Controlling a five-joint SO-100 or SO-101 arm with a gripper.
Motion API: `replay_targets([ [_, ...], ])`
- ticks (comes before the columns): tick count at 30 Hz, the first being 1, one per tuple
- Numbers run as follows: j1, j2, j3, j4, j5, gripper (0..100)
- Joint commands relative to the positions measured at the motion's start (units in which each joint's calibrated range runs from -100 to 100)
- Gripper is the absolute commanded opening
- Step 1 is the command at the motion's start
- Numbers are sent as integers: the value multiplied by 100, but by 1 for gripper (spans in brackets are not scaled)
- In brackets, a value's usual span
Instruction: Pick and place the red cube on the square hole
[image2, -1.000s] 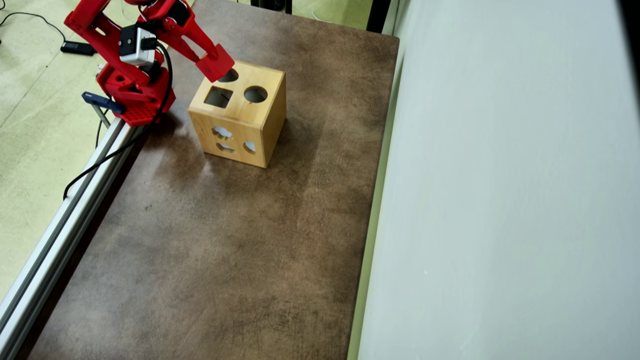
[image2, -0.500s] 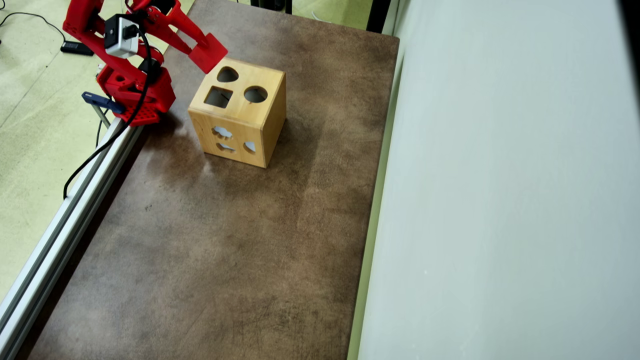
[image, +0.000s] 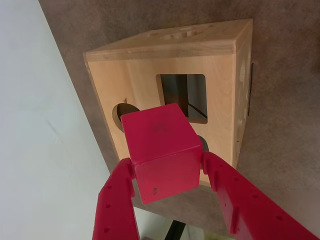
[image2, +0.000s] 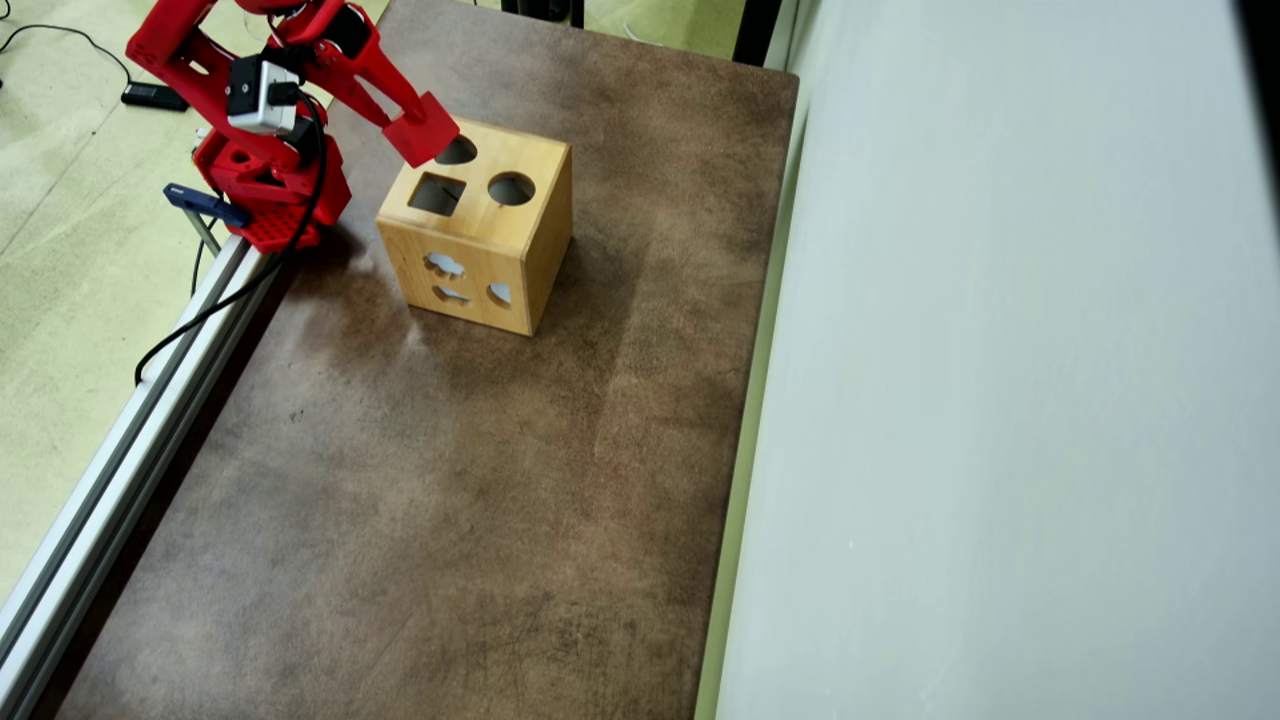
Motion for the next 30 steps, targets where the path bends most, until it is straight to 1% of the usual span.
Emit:
replay_targets([
  [1,-38,28,-11,49,54,2],
  [9,-38,418,-11,49,68,2],
  [15,-30,571,-11,49,322,2],
  [30,-23,580,285,41,342,2],
])
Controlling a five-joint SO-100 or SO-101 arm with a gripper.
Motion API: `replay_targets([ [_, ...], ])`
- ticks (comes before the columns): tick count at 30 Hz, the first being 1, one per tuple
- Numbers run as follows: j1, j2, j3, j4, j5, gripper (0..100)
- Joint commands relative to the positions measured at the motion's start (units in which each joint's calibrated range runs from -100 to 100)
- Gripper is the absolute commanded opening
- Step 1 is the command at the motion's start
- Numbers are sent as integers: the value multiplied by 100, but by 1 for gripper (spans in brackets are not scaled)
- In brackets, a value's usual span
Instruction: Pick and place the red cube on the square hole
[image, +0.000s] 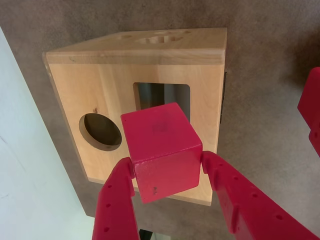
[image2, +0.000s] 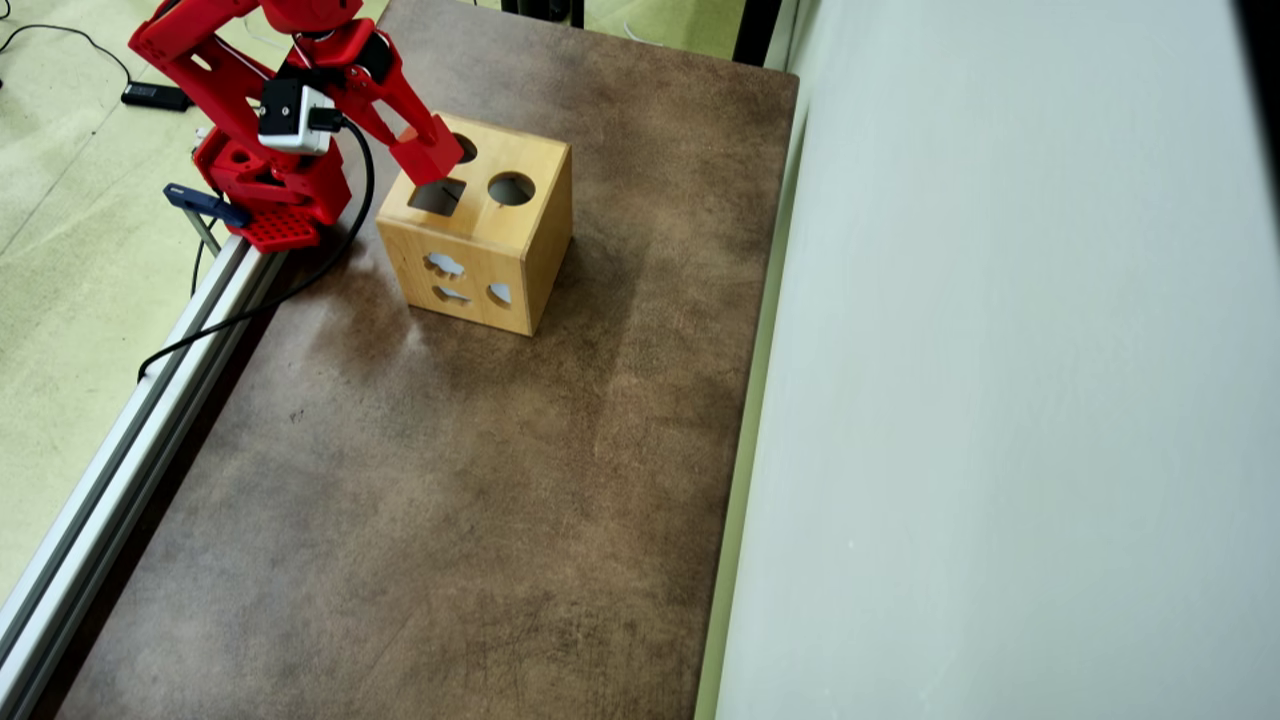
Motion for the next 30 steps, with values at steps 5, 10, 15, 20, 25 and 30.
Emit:
replay_targets([
  [5,37,12,13,41,59,2],
  [10,52,20,40,41,59,2],
  [15,59,131,40,41,59,2],
  [20,74,148,40,41,59,2],
  [25,312,165,40,41,63,2],
  [30,490,173,49,41,225,2],
])
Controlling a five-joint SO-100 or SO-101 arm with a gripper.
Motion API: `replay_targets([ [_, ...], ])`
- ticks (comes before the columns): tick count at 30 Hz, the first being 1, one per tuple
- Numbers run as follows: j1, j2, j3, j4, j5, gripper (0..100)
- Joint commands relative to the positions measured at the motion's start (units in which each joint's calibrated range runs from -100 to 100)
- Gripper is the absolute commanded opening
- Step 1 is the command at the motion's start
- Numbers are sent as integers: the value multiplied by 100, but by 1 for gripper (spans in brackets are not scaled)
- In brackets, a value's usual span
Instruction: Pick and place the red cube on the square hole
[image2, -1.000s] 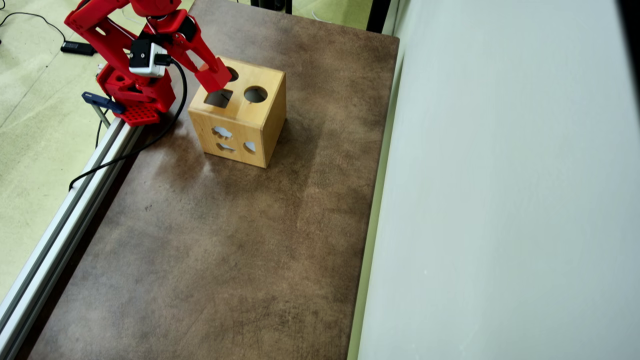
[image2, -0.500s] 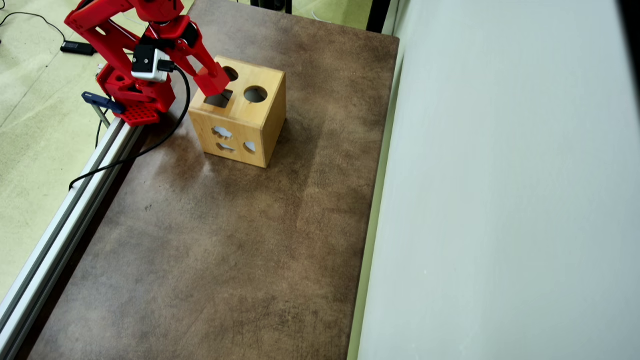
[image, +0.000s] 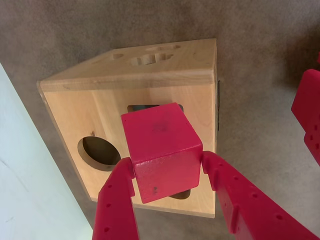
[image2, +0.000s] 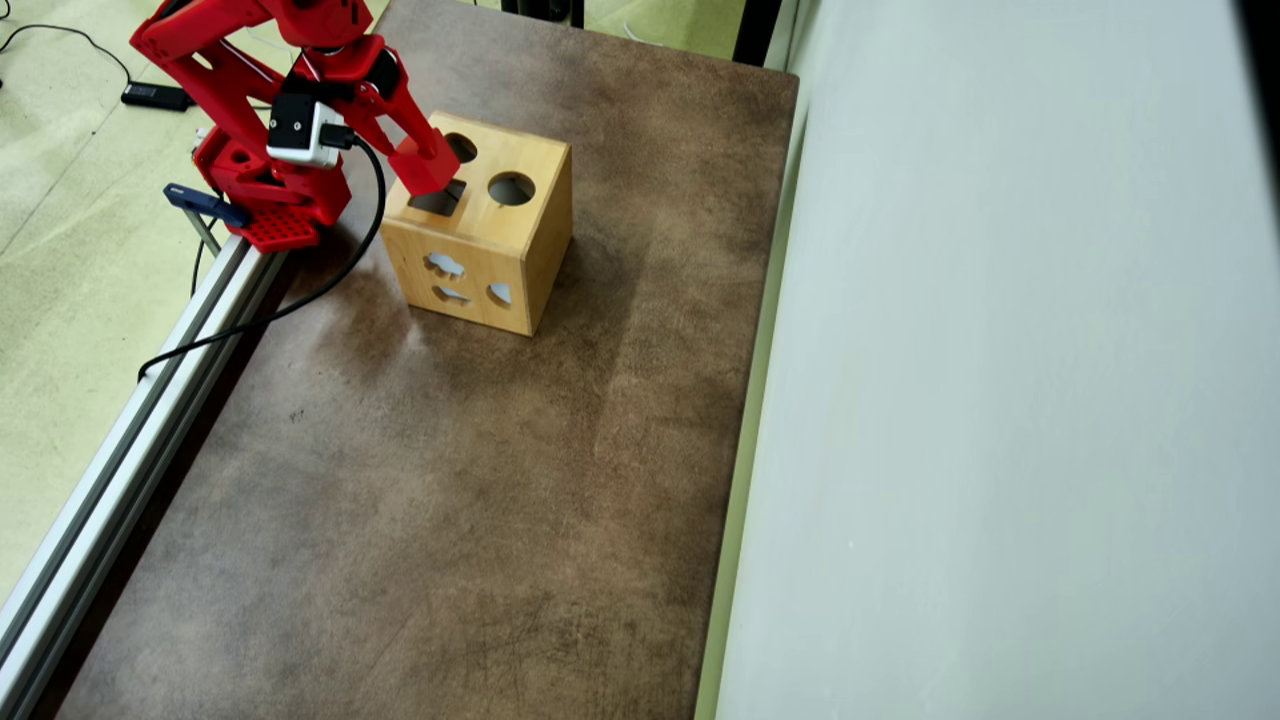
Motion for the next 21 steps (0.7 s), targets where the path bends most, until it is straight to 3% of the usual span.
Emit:
replay_targets([
  [1,66,12,-23,41,166,2],
  [21,-16,12,-14,41,171,2],
])
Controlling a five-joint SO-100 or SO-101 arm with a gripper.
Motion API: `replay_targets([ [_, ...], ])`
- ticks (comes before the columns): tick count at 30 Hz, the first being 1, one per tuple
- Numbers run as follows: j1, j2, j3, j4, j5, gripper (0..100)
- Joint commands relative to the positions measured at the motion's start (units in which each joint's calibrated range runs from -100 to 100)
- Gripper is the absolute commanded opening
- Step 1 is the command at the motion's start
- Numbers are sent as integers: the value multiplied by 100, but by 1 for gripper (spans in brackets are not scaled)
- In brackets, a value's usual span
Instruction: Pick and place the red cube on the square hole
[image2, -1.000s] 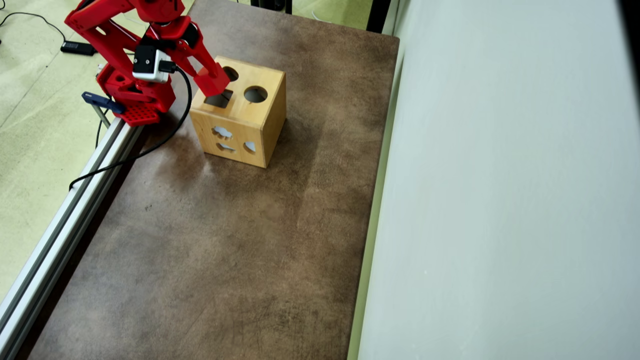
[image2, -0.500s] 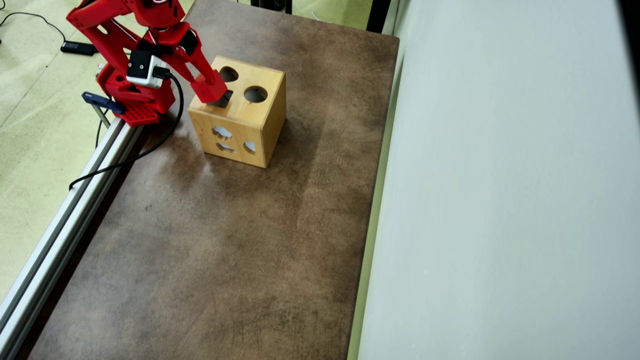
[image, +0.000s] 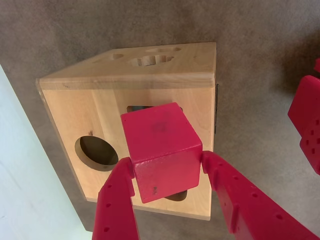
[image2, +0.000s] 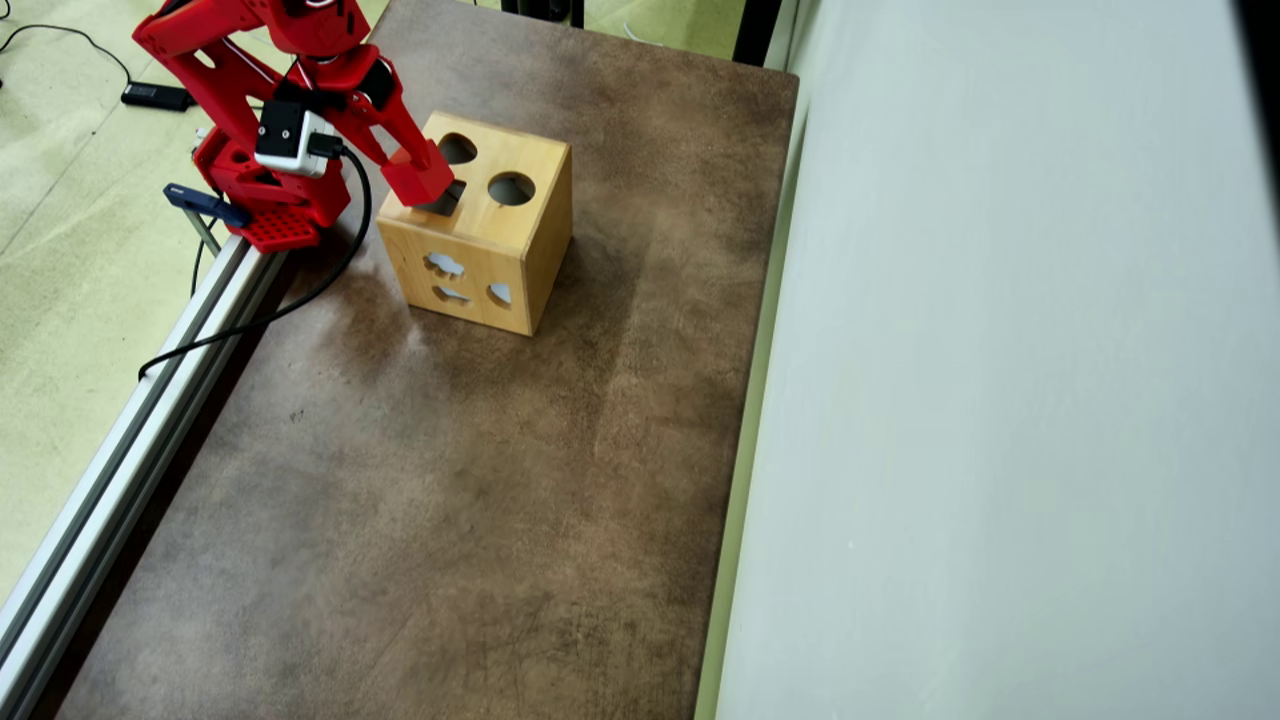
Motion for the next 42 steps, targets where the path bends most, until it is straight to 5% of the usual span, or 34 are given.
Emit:
replay_targets([
  [1,-52,12,-23,41,54,2],
  [42,-230,615,-32,41,54,2],
])
